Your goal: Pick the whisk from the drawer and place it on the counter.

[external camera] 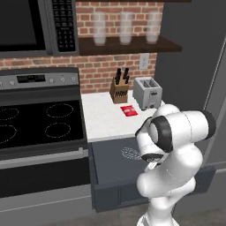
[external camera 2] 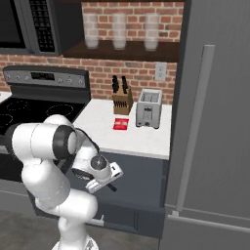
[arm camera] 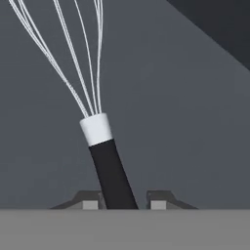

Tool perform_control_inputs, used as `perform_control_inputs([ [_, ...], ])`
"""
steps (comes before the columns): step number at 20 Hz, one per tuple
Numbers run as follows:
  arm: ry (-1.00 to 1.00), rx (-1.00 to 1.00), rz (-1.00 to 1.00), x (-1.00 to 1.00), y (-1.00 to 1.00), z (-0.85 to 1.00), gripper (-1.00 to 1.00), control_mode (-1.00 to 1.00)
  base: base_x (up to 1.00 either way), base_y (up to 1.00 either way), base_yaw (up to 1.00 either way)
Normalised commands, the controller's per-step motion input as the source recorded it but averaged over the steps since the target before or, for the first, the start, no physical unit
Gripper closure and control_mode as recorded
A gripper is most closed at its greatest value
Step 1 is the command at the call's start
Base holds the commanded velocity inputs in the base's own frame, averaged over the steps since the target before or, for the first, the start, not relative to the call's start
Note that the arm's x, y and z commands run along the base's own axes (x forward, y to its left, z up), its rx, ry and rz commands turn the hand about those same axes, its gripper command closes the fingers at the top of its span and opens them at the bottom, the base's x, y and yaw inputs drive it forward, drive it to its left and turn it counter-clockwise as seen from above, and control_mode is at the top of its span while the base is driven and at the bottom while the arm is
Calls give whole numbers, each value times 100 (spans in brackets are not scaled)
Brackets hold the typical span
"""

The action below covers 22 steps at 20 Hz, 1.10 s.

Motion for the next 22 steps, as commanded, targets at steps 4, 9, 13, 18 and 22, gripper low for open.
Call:
perform_control_inputs([
  [4,-5,0,30,0,-1,100,100,-100,0,0,0],
  [9,0,0,31,0,-3,100,100,-100,0,0,0],
  [13,0,0,27,-2,-15,100,100,-100,0,0,0],
  [18,0,1,23,-3,-33,100,100,-100,0,0,0],
  [22,6,8,16,10,-61,100,100,-100,0,0,0],
])
